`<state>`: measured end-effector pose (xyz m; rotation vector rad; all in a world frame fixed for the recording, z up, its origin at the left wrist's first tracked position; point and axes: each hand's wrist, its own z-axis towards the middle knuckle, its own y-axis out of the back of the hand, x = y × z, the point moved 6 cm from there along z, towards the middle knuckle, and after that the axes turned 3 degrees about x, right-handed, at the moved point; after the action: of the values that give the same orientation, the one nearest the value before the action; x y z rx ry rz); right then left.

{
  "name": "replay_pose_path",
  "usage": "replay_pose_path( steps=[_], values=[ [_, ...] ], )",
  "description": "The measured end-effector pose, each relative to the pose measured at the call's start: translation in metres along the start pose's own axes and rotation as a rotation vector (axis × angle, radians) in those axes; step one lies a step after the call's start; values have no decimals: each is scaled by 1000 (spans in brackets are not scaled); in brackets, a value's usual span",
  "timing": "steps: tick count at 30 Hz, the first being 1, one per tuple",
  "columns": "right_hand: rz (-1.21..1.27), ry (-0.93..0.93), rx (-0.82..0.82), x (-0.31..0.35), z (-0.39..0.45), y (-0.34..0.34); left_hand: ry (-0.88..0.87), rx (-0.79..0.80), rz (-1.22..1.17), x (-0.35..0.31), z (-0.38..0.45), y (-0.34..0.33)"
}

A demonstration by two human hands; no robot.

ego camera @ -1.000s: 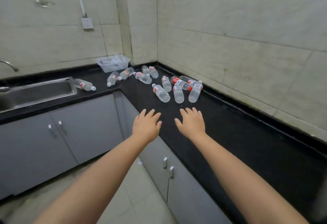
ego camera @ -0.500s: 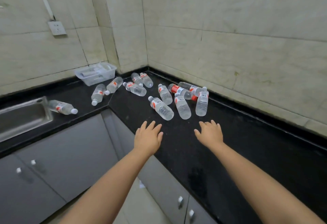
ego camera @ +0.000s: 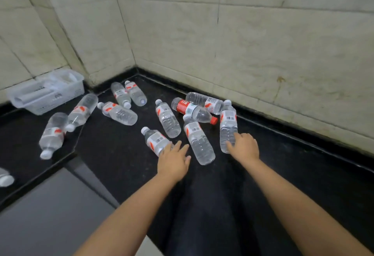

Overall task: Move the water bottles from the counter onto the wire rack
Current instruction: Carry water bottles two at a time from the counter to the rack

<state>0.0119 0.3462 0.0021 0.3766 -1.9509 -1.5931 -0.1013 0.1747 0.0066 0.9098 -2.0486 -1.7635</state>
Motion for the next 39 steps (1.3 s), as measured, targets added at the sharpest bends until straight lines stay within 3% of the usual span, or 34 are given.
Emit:
replay_pose_path(
  steps=[8,15,22,31,35,39],
  values=[
    [242,-290,25,21,94,-24,-159,94,-223,-4,142,-14],
    [349,-390,61,14,126,-33,-71,90,-319,-11,182,-28],
    [121,-435,186,3,43,-53,-177,62,-344,-8,177,-30],
    [165,-702,268,-15,-98,-53,-684,446,-322,-60,91,-57],
    [181,-761,131,-14,-119,-57,-574,609,-277,-67,67,-73],
    [125,-723,174,-15,-105,-65,-391,541,-218,-66,70,-70]
  ],
)
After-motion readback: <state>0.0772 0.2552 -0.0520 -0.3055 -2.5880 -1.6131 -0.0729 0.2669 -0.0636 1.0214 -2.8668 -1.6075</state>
